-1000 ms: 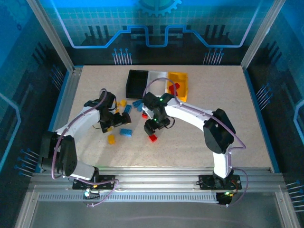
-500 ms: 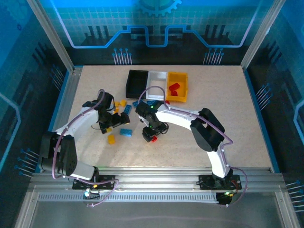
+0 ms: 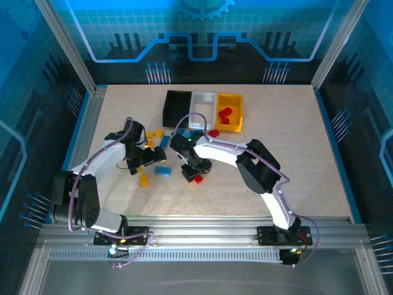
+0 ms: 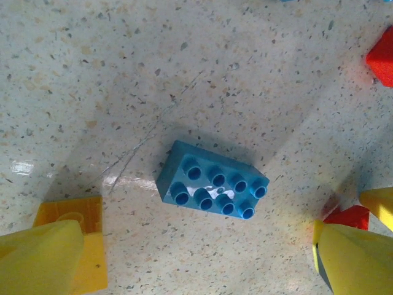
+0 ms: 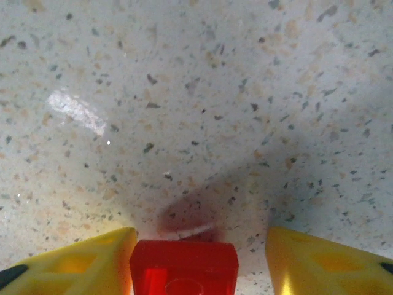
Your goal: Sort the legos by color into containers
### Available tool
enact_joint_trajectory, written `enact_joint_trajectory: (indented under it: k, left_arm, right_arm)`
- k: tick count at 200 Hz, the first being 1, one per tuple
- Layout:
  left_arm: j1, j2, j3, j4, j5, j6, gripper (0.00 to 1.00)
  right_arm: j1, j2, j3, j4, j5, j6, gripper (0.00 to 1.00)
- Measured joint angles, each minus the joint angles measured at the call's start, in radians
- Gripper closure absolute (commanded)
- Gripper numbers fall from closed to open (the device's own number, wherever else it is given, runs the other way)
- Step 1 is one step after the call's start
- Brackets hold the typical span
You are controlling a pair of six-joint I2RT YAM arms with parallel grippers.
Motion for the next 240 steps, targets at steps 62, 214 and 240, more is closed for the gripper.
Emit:
enact_joint_trajectory:
  k: [62,214,240]
  left_arm:
    - [0.009,0.000,-0.011,0.005,0.015,0.000,0.01]
    - [0.013,0.000,0.009,0.006,0.041,0.031,0.01]
    - [0.013,0.000,0.010,0.006,0.046,0.038,0.01]
  right_arm:
    - [0.005,0.003,-0.002,-0.001,0.021,0.016,0.63]
    - [-0.233,-0.271,-0.106,0.025,-0.082,0.160,0.67]
    - [-0.330,-0.307,-0.078,0.024,-0.147,0.209,0.67]
